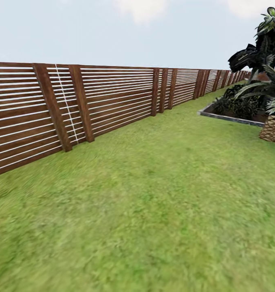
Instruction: Take the three Easter eggs out of the wicker basket on the lawn in the garden, then place them on the lawn next to a single tree (choose any tree) so that all three eggs are next to the same tree and none are left in the basket.
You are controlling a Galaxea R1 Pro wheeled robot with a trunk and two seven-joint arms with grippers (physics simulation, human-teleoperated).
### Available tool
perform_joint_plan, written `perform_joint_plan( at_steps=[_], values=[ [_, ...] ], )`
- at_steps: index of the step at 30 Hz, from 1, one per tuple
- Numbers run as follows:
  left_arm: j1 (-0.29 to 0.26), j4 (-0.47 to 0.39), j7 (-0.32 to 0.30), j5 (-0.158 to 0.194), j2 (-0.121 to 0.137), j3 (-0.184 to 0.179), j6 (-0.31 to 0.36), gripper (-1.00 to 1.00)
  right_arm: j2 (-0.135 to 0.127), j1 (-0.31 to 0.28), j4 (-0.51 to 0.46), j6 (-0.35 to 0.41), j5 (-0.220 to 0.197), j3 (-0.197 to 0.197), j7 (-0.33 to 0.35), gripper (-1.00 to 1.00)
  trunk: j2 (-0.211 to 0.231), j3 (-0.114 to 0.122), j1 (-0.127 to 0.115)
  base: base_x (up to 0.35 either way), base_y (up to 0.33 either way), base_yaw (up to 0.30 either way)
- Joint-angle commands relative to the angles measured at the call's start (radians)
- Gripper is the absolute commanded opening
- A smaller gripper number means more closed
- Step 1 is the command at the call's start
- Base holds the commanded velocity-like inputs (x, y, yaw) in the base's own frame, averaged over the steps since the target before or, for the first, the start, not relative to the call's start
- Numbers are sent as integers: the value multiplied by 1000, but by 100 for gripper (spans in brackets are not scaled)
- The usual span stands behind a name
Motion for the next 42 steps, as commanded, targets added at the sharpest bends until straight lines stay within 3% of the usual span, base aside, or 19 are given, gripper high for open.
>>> perform_joint_plan(
  at_steps=[1,42],
  values=[
    [0,0,-1,1,0,0,-1,100,0,0,1,-3,1,1,1,100,0,-1,1,338,0,201],
    [0,0,0,1,-1,0,-1,100,0,0,1,-3,1,2,1,100,0,-1,1,338,0,288]
  ],
)
